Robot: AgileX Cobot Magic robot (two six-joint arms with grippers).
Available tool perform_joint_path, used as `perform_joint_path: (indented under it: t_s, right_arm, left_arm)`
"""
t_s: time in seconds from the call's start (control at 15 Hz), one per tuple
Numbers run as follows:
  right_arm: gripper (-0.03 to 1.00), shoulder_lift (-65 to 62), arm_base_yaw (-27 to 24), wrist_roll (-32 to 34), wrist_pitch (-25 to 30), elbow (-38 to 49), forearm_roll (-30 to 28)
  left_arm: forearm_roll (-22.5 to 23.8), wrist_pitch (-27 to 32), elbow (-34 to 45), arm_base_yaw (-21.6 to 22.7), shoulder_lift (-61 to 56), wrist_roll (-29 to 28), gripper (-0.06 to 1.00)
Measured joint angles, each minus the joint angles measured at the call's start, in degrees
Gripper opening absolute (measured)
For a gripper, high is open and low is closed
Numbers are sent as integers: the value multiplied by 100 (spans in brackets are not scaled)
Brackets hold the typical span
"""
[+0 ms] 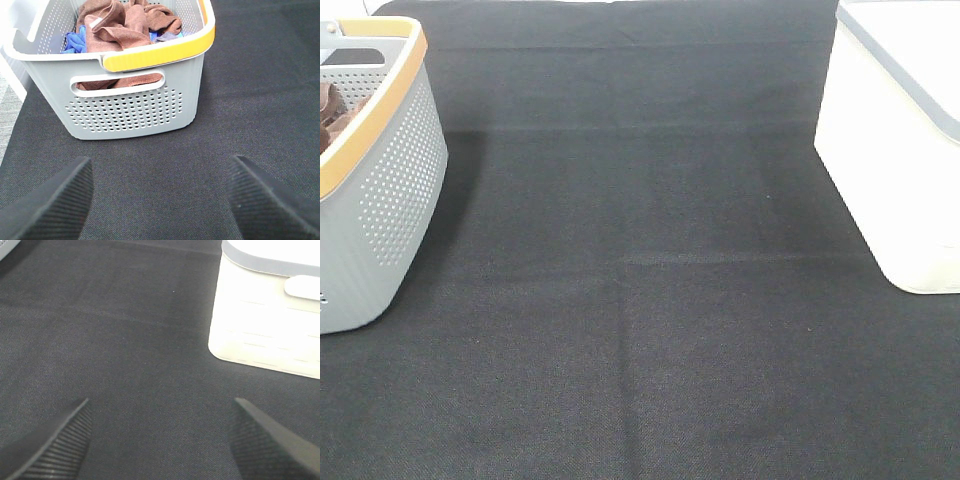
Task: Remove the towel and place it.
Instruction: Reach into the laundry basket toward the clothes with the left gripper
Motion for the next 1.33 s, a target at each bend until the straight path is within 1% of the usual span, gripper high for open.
perform_joint_path:
  t_s: [1.33]
  right_arm:
    - [72, 0, 0, 0, 0, 0, 0]
  left_arm:
    - [0, 0, 0, 0, 0, 0, 71]
